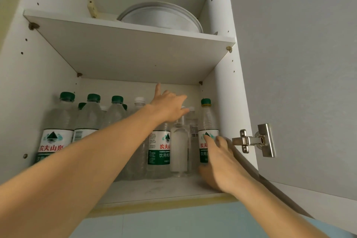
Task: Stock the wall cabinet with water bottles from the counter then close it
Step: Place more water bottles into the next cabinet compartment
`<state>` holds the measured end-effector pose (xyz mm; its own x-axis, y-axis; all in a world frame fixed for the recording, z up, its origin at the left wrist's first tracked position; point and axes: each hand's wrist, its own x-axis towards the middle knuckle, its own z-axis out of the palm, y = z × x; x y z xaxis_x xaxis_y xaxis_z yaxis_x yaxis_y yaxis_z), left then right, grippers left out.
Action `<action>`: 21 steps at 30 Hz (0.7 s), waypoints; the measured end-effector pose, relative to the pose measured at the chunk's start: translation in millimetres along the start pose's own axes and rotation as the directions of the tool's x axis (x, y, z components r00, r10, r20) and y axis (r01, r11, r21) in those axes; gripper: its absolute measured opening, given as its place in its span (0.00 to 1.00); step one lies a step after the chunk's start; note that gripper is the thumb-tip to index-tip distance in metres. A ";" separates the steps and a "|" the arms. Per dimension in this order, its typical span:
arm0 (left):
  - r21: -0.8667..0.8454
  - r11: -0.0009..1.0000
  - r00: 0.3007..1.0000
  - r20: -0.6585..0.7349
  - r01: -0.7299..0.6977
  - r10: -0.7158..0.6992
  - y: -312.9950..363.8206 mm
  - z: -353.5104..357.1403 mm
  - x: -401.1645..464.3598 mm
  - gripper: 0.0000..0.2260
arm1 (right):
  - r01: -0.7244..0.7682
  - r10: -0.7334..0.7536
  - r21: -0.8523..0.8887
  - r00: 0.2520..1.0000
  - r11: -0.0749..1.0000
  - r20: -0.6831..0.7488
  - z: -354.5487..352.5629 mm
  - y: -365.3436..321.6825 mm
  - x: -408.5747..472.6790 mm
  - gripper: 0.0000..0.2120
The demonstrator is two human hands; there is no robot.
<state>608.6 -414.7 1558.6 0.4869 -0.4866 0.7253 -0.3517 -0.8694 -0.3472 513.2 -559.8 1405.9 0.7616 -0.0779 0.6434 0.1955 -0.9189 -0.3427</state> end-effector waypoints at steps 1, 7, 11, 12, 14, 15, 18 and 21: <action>-0.004 1.000 0.999 0.043 0.011 -0.011 2.9 0.1 4.8 0.25 | -0.022 0.021 0.052 1.000 0.998 0.016 -0.4 -0.2 -0.4 0.39; 0.069 0.998 0.992 0.128 -0.008 -0.001 10.0 10.9 14.3 0.14 | -0.063 0.065 0.169 0.998 0.984 -0.006 -3.2 2.6 -0.1 0.29; 0.007 0.999 0.996 0.066 -0.053 0.053 -2.0 16.4 17.1 0.15 | -0.057 0.056 0.184 0.998 0.981 0.012 -3.8 4.1 0.3 0.30; -0.002 0.998 0.996 0.054 -0.066 0.066 -4.1 18.5 18.4 0.16 | -0.049 0.048 0.169 0.999 0.984 0.010 -3.8 4.3 0.5 0.31; -0.017 0.997 0.996 0.034 -0.081 0.082 -6.6 22.6 22.2 0.16 | -0.044 0.044 0.165 0.999 0.985 0.001 -3.6 5.0 1.0 0.31; -0.022 0.996 0.996 0.034 -0.085 0.086 -7.4 23.6 23.3 0.16 | -0.042 0.043 0.165 0.999 0.985 -0.006 -3.4 5.3 1.2 0.31; -0.040 0.995 0.994 0.054 -0.089 0.091 -8.8 24.4 25.2 0.17 | -0.052 0.058 0.173 0.998 0.984 -0.026 -3.0 6.7 1.9 0.29; 0.012 0.997 0.993 0.091 -0.082 0.080 -7.6 19.6 25.0 0.19 | -0.065 0.072 0.172 0.997 0.983 -0.033 -3.2 7.9 2.9 0.25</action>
<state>639.1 -421.9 1567.8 0.5276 -0.5607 0.6382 -0.3810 -0.8276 -0.4122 515.0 -568.5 1407.3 0.7531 -0.1566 0.6390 0.2487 -0.8314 -0.4969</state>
